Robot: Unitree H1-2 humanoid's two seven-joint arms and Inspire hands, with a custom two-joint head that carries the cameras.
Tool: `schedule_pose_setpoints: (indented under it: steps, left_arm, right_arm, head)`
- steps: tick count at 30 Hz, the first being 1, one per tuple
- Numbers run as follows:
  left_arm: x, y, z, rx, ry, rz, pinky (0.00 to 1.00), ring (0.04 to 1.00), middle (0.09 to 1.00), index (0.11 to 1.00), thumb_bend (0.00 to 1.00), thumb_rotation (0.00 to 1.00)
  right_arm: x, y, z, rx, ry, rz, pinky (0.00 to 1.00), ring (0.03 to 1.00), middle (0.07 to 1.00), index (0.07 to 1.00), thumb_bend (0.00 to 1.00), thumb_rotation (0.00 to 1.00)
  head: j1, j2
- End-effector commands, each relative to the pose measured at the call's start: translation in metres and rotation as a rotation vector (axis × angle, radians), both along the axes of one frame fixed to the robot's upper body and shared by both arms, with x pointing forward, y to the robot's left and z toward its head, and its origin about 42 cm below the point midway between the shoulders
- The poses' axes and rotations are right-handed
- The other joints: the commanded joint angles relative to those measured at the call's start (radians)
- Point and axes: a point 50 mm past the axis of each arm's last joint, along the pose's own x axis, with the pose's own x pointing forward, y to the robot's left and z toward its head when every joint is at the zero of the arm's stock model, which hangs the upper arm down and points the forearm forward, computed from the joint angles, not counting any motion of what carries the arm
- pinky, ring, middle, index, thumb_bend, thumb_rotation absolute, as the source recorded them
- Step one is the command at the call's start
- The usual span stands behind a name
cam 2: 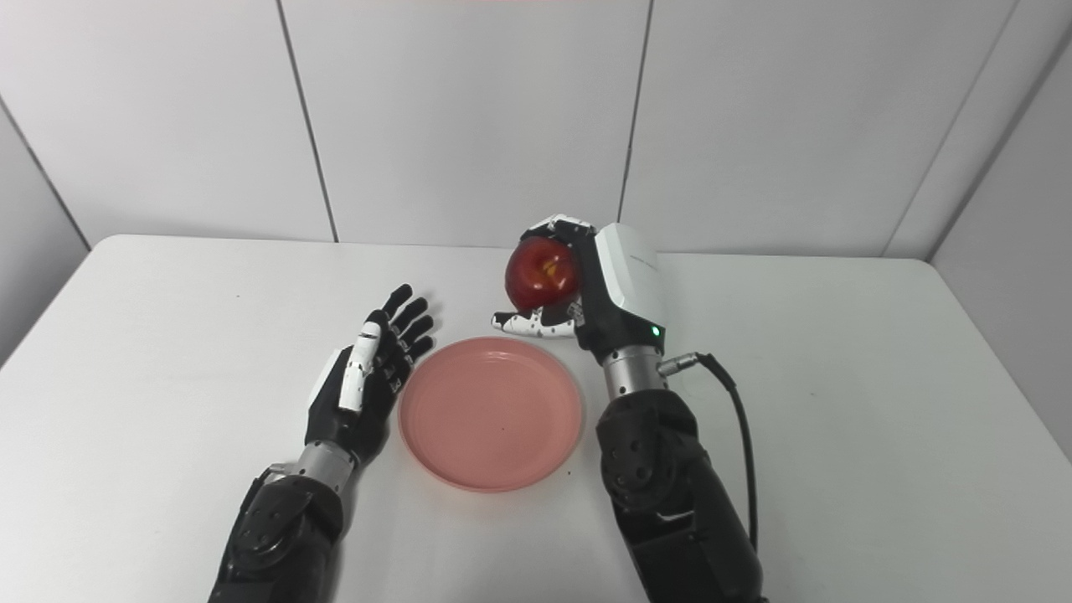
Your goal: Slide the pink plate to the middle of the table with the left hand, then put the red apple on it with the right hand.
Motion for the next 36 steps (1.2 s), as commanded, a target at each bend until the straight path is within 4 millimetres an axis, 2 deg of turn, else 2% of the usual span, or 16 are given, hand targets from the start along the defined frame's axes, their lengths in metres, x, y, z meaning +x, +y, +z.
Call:
schedule_pose_setpoints:
  steps: [1,6,14,19,22,27,30,36]
  left_arm:
    - [-0.019,-0.004,-0.032,-0.004,0.128,0.024,0.93,0.931,0.938,0.926,0.37,1.0]
    - [-0.018,-0.005,-0.031,-0.022,0.132,0.045,0.93,0.929,0.936,0.92,0.37,1.0]
    - [-0.016,-0.006,-0.028,-0.048,0.115,0.09,0.89,0.904,0.912,0.887,0.35,1.0]
    - [-0.014,-0.004,-0.031,-0.054,0.105,0.106,0.9,0.907,0.907,0.873,0.34,1.0]
    - [-0.015,-0.004,-0.031,-0.066,0.097,0.109,0.91,0.911,0.91,0.87,0.35,1.0]
    - [-0.016,-0.003,-0.031,-0.055,0.097,0.11,0.92,0.923,0.927,0.896,0.37,1.0]
    - [-0.015,-0.003,-0.031,-0.043,0.095,0.109,0.92,0.932,0.931,0.905,0.37,1.0]
    - [-0.016,-0.002,-0.031,-0.043,0.098,0.105,0.94,0.948,0.948,0.921,0.36,1.0]
  right_arm:
    - [0.0,0.019,0.025,0.011,-0.111,0.072,0.3,0.377,0.447,0.522,0.53,0.0]
    - [-0.007,0.045,0.017,0.023,-0.091,0.143,0.27,0.351,0.43,0.526,0.52,0.0]
    - [-0.017,0.061,0.002,0.015,-0.051,0.222,0.25,0.334,0.418,0.527,0.52,0.0]
    - [-0.018,0.06,-0.013,0.009,0.002,0.237,0.27,0.352,0.424,0.526,0.52,0.0]
    - [-0.018,0.059,-0.021,0.001,0.04,0.234,0.24,0.321,0.414,0.525,0.52,0.0]
    - [-0.018,0.057,-0.035,-0.021,0.098,0.224,0.27,0.354,0.427,0.528,0.52,0.0]
    - [-0.018,0.056,-0.044,-0.034,0.12,0.223,0.23,0.312,0.416,0.53,0.52,0.0]
    - [-0.021,0.054,-0.059,-0.047,0.151,0.225,0.23,0.315,0.417,0.531,0.52,0.0]
  head:
    - [0.016,0.001]
    - [0.042,0.005]
    - [0.08,0.015]
    - [0.082,0.018]
    - [0.085,0.02]
    - [0.084,0.023]
    - [0.083,0.024]
    - [0.079,0.03]
